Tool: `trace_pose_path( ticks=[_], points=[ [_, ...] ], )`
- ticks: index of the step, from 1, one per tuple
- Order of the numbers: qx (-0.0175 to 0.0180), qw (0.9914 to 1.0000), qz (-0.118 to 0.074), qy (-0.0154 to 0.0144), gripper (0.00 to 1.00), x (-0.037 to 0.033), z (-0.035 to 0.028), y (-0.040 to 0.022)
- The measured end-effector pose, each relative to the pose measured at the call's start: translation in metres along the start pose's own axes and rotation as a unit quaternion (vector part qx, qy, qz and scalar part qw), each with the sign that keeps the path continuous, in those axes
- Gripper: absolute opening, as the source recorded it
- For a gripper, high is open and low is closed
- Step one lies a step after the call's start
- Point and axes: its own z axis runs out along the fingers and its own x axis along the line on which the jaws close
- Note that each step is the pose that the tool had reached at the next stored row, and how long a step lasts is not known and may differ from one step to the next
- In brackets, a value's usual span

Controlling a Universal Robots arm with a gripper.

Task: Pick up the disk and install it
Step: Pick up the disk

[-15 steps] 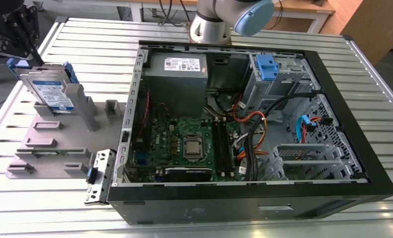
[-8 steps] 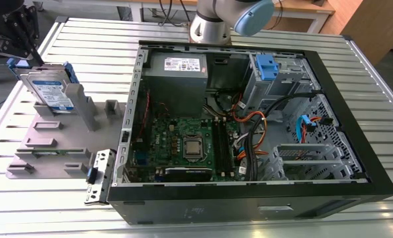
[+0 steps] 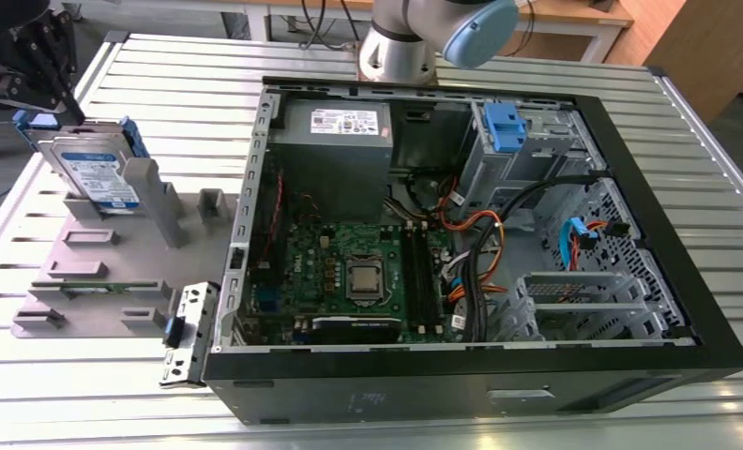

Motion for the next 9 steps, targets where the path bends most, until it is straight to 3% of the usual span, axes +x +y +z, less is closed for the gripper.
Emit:
trace_pose_path(
  ticks=[6,9],
  points=[
    [0.0,1.0,0.0,0.0,0.11,0.0,0.0,-0.0001],
    [0.0,1.0,0.0,0.0,0.23,0.0,0.0,-0.0001]
  ],
)
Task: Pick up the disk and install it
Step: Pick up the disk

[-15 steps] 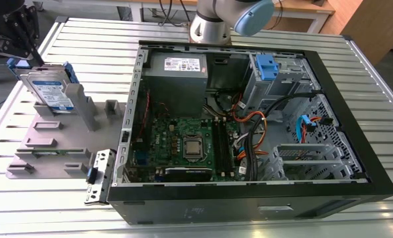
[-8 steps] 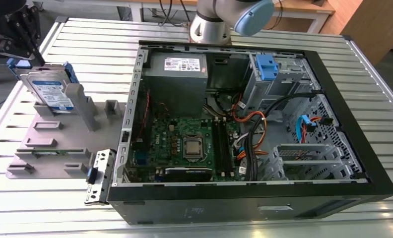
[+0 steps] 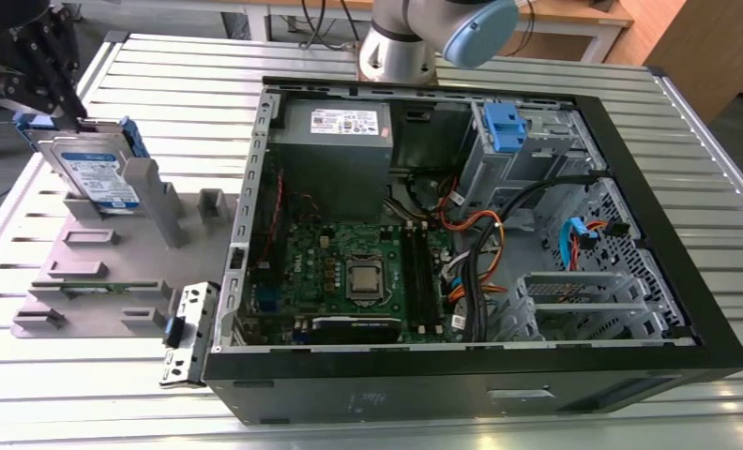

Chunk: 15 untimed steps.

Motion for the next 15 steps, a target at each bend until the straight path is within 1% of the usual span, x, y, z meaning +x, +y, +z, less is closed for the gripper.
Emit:
trace_pose_path(
  ticks=[1,5,6,7,8,9,12,15],
  points=[
    [0.0,1.0,0.0,0.0,0.23,0.0,0.0,0.0],
    [0.0,1.0,0.0,0.0,0.47,0.0,0.0,0.0],
    [0.0,1.0,0.0,0.0,0.47,0.0,0.0,0.0],
    [0.0,1.0,0.0,0.0,0.53,0.0,0.0,0.0],
    [0.0,1.0,0.0,0.0,0.53,0.0,0.0,0.0],
    [0.0,1.0,0.0,0.0,0.59,0.0,0.0,0.0],
    [0.0001,1.0,0.0,-0.0001,0.59,0.0,0.0007,-0.0002],
    [-0.0003,0.99998,-0.006,0.0002,0.59,0.0003,0.004,-0.0002]
  ],
)
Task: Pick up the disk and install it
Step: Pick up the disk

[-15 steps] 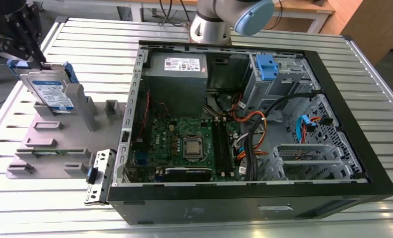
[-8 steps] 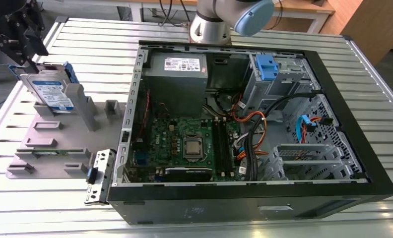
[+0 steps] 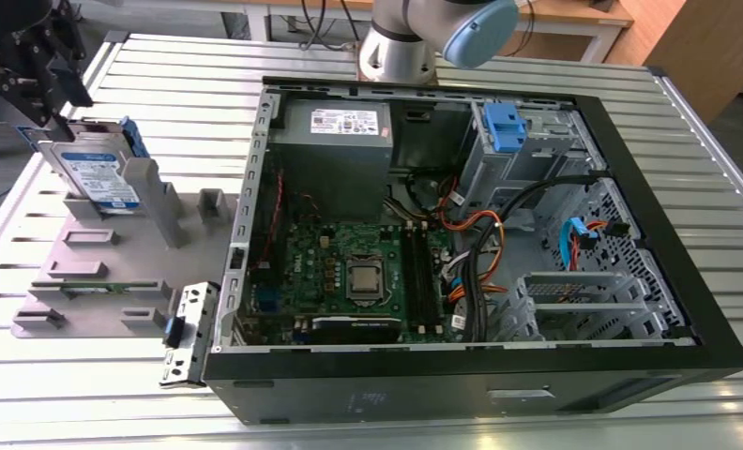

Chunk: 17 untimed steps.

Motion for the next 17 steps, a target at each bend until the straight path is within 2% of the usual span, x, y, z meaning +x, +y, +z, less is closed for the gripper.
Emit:
trace_pose_path(
  ticks=[6,14,17],
  points=[
    [-0.0015,0.99961,-0.028,0.0012,0.59,0.0004,0.0074,-0.0001],
    [-0.0022,0.99918,-0.04,0.0018,0.59,0.0012,0.0217,-0.0007],
    [-0.0023,0.99907,-0.043,0.0019,0.59,0.0013,0.0249,-0.0009]
  ],
)
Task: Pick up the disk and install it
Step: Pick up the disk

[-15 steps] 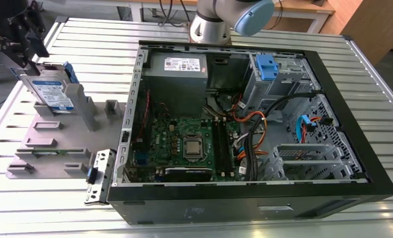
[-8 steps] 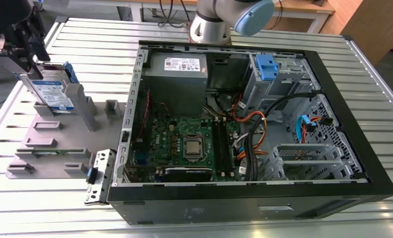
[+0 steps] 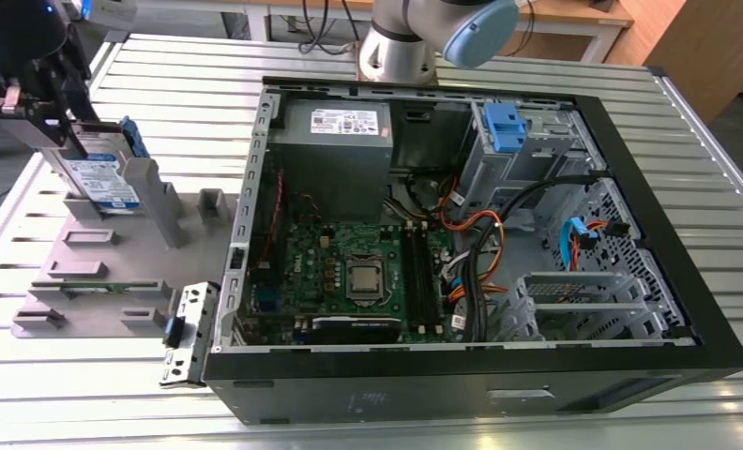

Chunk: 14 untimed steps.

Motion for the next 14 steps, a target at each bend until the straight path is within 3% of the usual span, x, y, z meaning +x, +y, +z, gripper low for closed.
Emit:
trace_pose_path(
  ticks=[14],
  points=[
    [0.0001,0.99999,0.0,-0.0032,0.59,-0.0016,0.0033,-0.0004]
  ],
)
